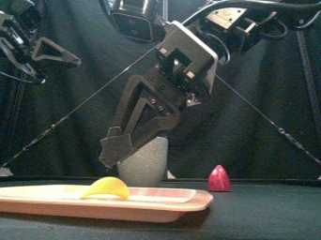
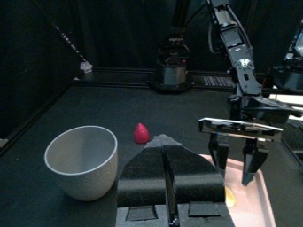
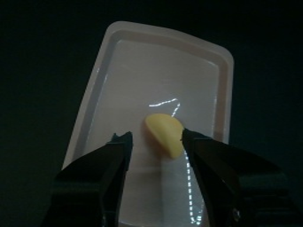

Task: Pick the chip then place it on the pink plate
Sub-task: Drop chip on the pink plate and return to neutral

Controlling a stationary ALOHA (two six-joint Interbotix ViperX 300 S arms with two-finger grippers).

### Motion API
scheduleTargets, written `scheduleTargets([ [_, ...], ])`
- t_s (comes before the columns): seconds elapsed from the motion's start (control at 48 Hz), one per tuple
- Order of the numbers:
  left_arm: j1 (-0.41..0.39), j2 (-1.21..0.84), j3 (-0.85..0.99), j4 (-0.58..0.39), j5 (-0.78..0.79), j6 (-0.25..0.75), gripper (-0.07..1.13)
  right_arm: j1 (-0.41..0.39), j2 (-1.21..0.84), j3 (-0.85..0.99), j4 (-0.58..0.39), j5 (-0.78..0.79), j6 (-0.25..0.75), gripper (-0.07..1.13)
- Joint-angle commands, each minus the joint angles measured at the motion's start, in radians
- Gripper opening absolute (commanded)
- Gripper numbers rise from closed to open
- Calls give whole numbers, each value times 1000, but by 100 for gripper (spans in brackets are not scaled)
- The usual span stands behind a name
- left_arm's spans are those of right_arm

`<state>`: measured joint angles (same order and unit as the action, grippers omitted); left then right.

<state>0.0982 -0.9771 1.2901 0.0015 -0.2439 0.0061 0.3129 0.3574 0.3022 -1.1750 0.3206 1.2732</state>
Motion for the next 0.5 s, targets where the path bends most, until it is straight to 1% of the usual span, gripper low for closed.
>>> scheduleTargets([
  [0.021,6,2,-11,3,-5,2,6,-9,-89,14,-51,3,9,85],
  [0.25,6,2,-5,0,-5,0,6,-29,-249,81,-109,78,0,85],
  [0.396,9,2,-6,2,-5,0,6,-51,-359,127,-166,183,14,85],
  [0.5,11,3,-8,0,-5,0,6,-71,-428,164,-178,230,38,85],
])
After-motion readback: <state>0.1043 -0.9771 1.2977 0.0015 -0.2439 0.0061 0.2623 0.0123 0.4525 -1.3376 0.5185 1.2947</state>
